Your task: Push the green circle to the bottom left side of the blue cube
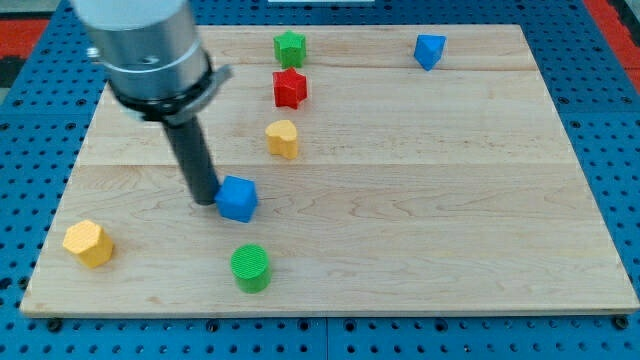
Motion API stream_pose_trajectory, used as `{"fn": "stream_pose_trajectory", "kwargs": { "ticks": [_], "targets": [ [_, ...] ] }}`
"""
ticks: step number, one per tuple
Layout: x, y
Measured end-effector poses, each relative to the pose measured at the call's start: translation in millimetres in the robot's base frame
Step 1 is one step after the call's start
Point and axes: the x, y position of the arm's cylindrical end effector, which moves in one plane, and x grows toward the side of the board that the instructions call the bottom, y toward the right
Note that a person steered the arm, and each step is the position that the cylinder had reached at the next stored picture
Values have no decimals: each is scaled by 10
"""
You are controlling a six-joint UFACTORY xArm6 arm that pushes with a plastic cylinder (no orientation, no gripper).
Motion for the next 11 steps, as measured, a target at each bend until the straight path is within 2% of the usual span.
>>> {"fn": "stream_pose_trajectory", "kwargs": {
  "ticks": [1,3,4,5,6,7,8,9,10,11],
  "targets": [
    [4,57],
    [573,442],
    [622,1101],
    [899,1131],
    [1009,521],
    [844,411],
    [1038,506],
    [1221,46],
    [917,-8],
    [1006,-1]
  ]
}}
